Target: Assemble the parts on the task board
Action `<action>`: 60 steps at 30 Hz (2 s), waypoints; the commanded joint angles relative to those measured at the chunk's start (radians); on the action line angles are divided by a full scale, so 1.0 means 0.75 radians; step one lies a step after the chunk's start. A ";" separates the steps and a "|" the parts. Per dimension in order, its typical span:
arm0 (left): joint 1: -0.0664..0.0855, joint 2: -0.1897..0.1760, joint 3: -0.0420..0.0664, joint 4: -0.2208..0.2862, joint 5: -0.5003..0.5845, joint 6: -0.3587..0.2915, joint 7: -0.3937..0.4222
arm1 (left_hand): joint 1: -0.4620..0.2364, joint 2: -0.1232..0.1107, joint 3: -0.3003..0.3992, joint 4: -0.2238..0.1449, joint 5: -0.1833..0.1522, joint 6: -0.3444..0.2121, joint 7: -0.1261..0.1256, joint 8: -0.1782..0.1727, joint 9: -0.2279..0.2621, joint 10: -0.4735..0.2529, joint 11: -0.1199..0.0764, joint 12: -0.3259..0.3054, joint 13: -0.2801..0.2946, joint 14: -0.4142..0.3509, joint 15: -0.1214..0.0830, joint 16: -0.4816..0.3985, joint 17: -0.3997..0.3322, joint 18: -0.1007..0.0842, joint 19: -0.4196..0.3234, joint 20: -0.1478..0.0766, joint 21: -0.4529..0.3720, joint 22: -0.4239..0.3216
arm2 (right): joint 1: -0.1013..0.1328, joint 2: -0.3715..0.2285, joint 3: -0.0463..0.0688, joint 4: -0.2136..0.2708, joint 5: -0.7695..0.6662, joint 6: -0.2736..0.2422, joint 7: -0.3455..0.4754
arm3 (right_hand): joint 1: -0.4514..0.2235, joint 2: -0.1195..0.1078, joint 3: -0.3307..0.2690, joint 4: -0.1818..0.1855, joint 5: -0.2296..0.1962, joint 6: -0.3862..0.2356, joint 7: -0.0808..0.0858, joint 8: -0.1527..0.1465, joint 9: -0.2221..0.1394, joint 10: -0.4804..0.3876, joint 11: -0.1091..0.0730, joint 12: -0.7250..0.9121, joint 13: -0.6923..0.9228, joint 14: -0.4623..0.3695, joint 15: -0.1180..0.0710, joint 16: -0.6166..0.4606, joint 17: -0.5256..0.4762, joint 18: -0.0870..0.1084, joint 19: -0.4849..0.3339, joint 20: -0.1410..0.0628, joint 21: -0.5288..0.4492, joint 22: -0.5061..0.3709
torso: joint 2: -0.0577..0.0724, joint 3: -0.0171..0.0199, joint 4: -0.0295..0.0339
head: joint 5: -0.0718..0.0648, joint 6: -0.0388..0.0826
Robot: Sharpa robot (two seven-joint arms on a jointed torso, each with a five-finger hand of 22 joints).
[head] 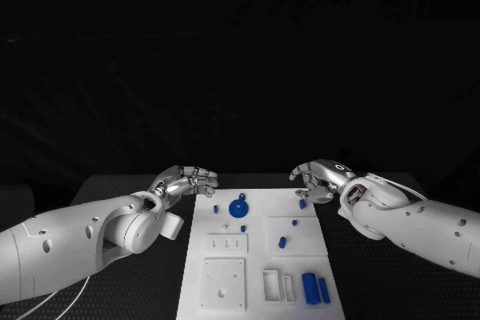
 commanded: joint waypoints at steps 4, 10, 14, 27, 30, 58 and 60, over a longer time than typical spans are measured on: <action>-0.003 0.001 0.001 -0.003 0.005 0.024 0.022 | -0.012 0.001 0.007 -0.002 0.005 0.003 -0.003 -0.001 0.002 0.010 0.003 -0.006 0.001 0.005 0.008 -0.008 0.003 0.024 -0.011 -0.002 0.009 0.029 | -0.011 -0.006 0.000 -0.082 0.146 0.108 0.108 | -0.002 -0.003 -0.046 0.005 -0.099 0.035 0.018 0.007 0.000 -0.011 0.003 0.006 -0.004 -0.008 0.005 -0.011 0.005 0.061 -0.017 -0.011 -0.001 0.024 | -0.007 0.0126 -0.0120 | -0.020 -0.001; -0.004 0.003 0.001 -0.006 0.006 0.026 0.022 | -0.012 0.001 0.006 -0.002 0.005 0.004 -0.003 -0.001 0.003 0.011 0.003 -0.006 0.001 0.005 0.008 -0.009 0.003 0.024 -0.011 -0.002 0.009 0.029 | -0.043 0.006 0.000 -0.155 0.167 0.111 0.125 | -0.015 -0.008 -0.091 0.003 -0.127 0.025 0.020 0.001 -0.005 -0.020 0.005 0.006 -0.005 -0.014 0.006 -0.014 0.008 0.061 -0.026 -0.011 -0.002 0.025 | -0.009 0.0186 -0.0166 | -0.032 -0.002; -0.005 0.002 0.001 -0.008 0.006 0.026 0.022 | -0.013 0.001 0.006 -0.003 0.005 0.004 -0.003 -0.001 0.003 0.011 0.003 -0.006 0.001 0.006 0.008 -0.009 0.004 0.024 -0.011 -0.002 0.009 0.029 | -0.071 0.013 0.000 -0.170 0.157 0.095 0.130 | -0.016 -0.006 -0.117 0.000 -0.130 0.014 0.022 -0.005 -0.008 -0.027 0.006 0.007 -0.006 -0.017 0.007 -0.016 0.011 0.061 -0.031 -0.014 -0.003 0.025 | -0.008 0.0171 -0.0141 | -0.037 -0.004; -0.007 0.000 0.000 -0.009 0.006 0.023 0.021 | -0.013 -0.001 0.006 -0.004 0.004 0.002 -0.003 -0.002 0.003 0.010 0.003 -0.008 0.001 0.006 0.008 -0.010 0.005 0.024 -0.011 -0.002 0.010 0.029 | -0.097 0.049 0.000 -0.238 0.158 0.121 0.130 | -0.008 -0.002 -0.124 -0.002 -0.119 0.011 0.024 -0.007 -0.009 -0.031 0.008 0.008 -0.006 -0.019 0.009 -0.019 0.012 0.061 -0.035 -0.015 -0.005 0.024 | -0.006 0.0109 -0.0079 | -0.041 -0.012; -0.007 0.001 0.000 -0.009 0.006 0.024 0.020 | -0.013 -0.001 0.006 -0.004 0.004 0.002 -0.003 -0.002 0.003 0.010 0.003 -0.008 0.001 0.006 0.008 -0.011 0.005 0.024 -0.011 -0.002 0.010 0.029 | -0.104 0.058 0.000 -0.244 0.158 0.125 0.130 | -0.007 0.001 -0.125 -0.002 -0.117 0.010 0.024 -0.007 -0.009 -0.032 0.008 0.008 -0.007 -0.020 0.009 -0.019 0.012 0.061 -0.036 -0.014 -0.005 0.024 | -0.007 0.0107 -0.0084 | -0.039 -0.016; -0.007 0.007 0.000 -0.010 0.006 0.026 0.018 | -0.015 0.000 0.005 -0.003 0.004 0.000 -0.002 -0.003 0.003 0.009 0.004 -0.009 0.001 0.006 0.008 -0.012 0.007 0.024 -0.011 -0.002 0.011 0.029 | -0.125 0.124 -0.004 -0.324 0.170 0.118 0.127 | 0.021 0.059 -0.040 0.055 -0.158 0.028 0.019 0.003 -0.008 -0.032 0.003 0.015 -0.014 -0.017 0.005 -0.022 0.021 0.061 -0.036 -0.013 -0.005 0.024 | -0.008 0.0116 -0.0117 | -0.031 -0.027; -0.007 0.008 0.000 -0.011 0.006 0.026 0.018 | -0.015 0.000 0.005 -0.003 0.004 0.000 -0.002 -0.003 0.003 0.009 0.004 -0.009 0.001 0.006 0.008 -0.013 0.007 0.024 -0.012 -0.002 0.011 0.029 | -0.126 0.128 -0.004 -0.326 0.170 0.121 0.128 | 0.022 0.070 -0.035 0.057 -0.158 0.033 0.017 0.007 -0.005 -0.031 0.002 0.016 -0.015 -0.017 0.004 -0.021 0.022 0.061 -0.036 -0.013 -0.003 0.024 | -0.009 0.0123 -0.0121 | -0.029 -0.028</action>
